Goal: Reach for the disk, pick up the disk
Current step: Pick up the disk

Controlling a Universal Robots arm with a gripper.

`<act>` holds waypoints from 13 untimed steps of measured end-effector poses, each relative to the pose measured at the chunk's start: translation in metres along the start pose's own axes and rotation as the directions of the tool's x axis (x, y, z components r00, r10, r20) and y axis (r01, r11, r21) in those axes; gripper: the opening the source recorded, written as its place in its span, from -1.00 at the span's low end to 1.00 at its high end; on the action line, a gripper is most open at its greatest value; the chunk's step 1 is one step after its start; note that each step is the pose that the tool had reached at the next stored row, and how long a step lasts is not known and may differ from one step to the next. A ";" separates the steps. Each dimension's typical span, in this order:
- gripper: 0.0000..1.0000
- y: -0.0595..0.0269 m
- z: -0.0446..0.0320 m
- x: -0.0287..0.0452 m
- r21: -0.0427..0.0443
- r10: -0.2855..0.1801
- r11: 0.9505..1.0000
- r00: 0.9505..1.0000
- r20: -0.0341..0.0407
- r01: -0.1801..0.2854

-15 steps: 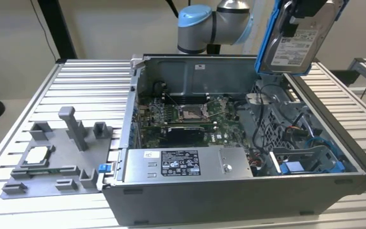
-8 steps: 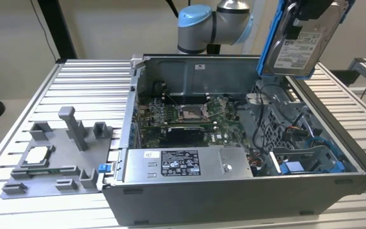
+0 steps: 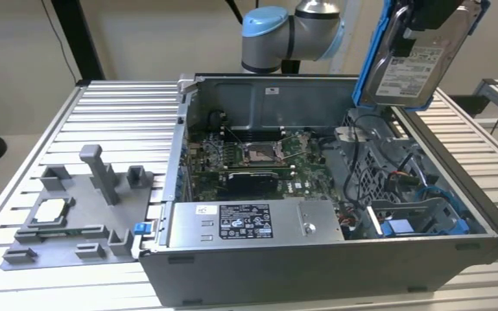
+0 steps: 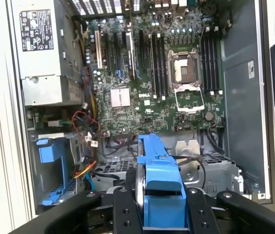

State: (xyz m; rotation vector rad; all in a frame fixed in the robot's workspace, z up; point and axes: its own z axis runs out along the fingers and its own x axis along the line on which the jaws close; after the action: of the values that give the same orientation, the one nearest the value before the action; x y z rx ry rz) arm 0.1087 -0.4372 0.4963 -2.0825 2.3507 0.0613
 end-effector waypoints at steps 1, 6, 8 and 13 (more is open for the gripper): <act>-1.00 -0.0004 0.0000 0.0012 0.000 0.002 1.000 1.000 0.000 -0.002; -1.00 -0.0024 0.0000 0.0070 0.000 0.012 1.000 1.000 0.000 -0.012; -1.00 -0.0035 0.0002 0.0133 0.001 0.019 1.000 1.000 0.001 -0.019; -1.00 -0.0049 0.0004 0.0223 0.001 0.024 1.000 1.000 0.001 -0.024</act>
State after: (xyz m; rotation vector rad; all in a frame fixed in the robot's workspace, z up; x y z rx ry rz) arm 0.1109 -0.4599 0.4952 -2.0534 2.3755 0.0612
